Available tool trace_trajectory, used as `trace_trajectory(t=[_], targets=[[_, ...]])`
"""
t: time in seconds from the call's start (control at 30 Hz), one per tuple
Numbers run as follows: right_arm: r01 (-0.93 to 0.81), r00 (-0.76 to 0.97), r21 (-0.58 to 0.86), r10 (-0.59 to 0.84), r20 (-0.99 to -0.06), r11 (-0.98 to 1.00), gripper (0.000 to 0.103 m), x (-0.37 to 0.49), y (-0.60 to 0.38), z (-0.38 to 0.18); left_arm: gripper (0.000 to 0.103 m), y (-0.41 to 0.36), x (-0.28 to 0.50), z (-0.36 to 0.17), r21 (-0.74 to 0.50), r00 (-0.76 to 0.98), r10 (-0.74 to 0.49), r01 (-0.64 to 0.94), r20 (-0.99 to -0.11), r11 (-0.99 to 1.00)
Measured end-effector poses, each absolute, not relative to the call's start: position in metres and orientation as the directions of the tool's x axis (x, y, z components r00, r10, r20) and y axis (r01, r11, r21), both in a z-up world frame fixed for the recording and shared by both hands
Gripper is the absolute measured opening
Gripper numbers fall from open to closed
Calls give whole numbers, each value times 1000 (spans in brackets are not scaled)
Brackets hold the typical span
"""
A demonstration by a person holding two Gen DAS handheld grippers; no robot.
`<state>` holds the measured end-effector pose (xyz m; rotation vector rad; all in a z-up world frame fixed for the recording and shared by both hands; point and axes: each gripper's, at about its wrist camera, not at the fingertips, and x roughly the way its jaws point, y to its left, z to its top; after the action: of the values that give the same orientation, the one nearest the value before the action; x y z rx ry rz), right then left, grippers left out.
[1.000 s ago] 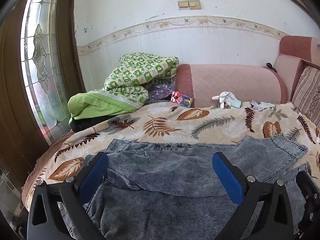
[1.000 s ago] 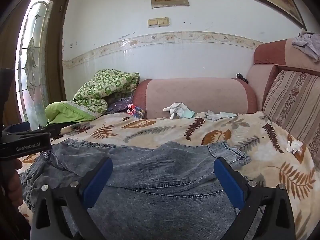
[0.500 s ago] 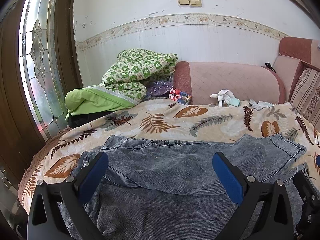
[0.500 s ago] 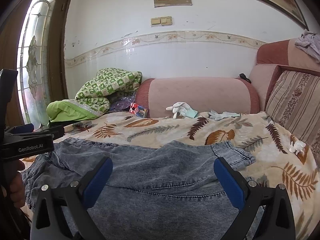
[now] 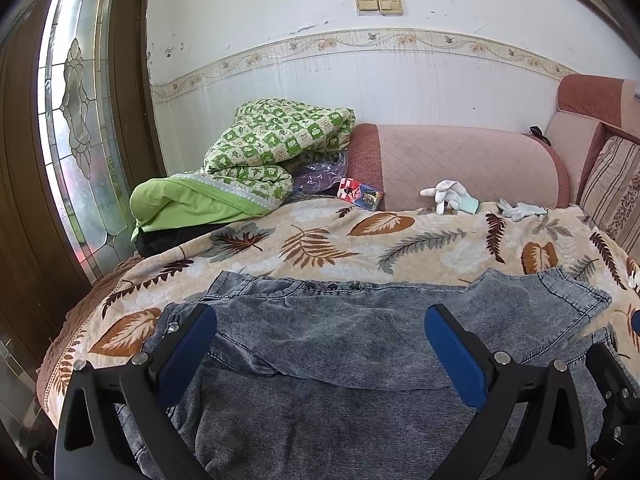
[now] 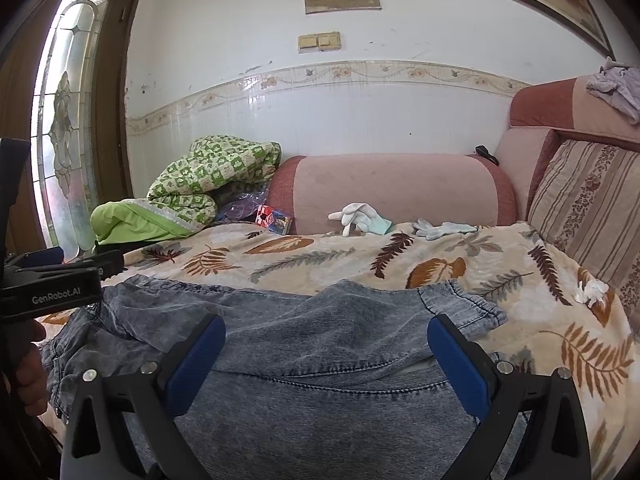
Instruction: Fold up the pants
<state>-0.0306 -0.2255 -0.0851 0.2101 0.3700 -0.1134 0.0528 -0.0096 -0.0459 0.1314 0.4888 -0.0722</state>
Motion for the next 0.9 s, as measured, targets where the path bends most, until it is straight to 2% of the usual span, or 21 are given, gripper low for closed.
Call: trace_trajectory(t=[0.2,0.37,0.57,0.7,0.9], targets=[[159,916,169,-81,-393,973,102,-25,-226,-83,103,-8,60,-46,113,862,-51,124,-505,986],[208,873,169,-105,-475,963,102,5,-263,-74,103,9,114,-49,63,754,-79,158,-653,985],[320,786,222,-127,-605,921,102,74,-344,-63,103,51,200,-58,67,674,39,15,-737,998],[396,707,279,-97,-700,875,102,120,-390,-83,103,84,236,-69,43,640,95,-97,-762,994],[427,669,398,12,-743,812,101,160,-421,-133,103,98,266,-104,68,571,138,-141,-809,988]])
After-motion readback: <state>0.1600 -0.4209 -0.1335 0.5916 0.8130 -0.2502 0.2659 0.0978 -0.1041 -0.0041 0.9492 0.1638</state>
